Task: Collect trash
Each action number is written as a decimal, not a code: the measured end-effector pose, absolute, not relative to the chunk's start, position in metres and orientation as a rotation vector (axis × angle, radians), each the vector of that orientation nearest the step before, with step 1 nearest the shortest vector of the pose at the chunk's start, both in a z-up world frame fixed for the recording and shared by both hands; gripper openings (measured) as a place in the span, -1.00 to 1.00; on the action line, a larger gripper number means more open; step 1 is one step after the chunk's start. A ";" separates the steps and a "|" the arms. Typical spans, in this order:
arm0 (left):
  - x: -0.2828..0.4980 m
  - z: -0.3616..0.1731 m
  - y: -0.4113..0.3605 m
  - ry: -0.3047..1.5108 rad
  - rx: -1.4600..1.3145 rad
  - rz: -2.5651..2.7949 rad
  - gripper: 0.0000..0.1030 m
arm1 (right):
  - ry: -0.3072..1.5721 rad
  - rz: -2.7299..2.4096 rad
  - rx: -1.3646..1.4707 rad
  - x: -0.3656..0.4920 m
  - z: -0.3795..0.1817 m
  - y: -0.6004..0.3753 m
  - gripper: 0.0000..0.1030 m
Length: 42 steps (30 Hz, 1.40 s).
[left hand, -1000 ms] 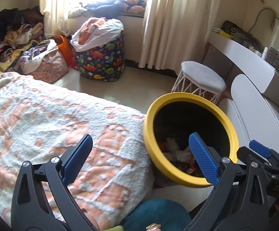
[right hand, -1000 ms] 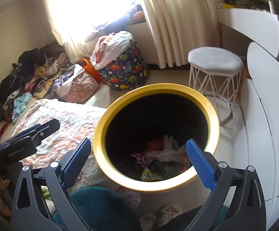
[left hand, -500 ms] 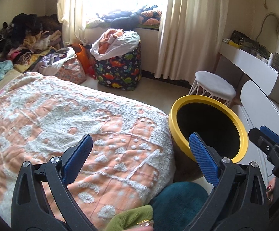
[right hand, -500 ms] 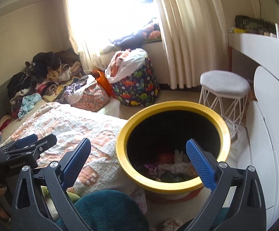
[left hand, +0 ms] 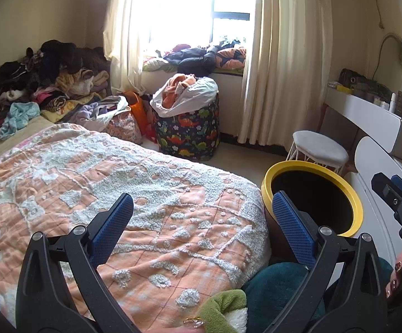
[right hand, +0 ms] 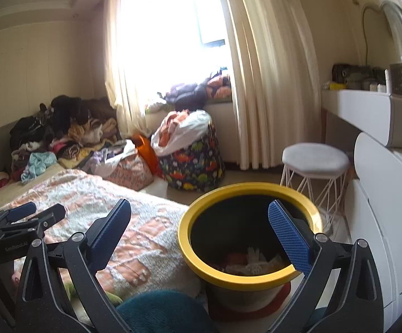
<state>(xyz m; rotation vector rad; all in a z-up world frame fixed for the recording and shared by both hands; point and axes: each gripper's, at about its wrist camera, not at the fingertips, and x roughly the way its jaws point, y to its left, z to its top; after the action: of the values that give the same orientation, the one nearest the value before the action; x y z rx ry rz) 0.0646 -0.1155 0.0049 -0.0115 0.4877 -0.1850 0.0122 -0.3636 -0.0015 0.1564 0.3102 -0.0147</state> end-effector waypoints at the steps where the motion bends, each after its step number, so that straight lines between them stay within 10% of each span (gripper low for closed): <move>1: 0.063 0.005 -0.114 0.481 -0.016 -0.184 0.79 | 0.291 -0.022 0.146 0.009 0.000 -0.362 0.87; 42: 0.051 0.003 -0.116 0.453 -0.014 -0.211 0.79 | 0.227 -0.075 0.122 -0.004 0.001 -0.358 0.87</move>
<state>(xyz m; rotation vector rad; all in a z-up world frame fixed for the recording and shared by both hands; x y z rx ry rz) 0.0512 -0.1158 0.0029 -0.0140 0.4531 -0.2109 -0.0042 -0.3579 0.0012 0.1217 0.2271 -0.0748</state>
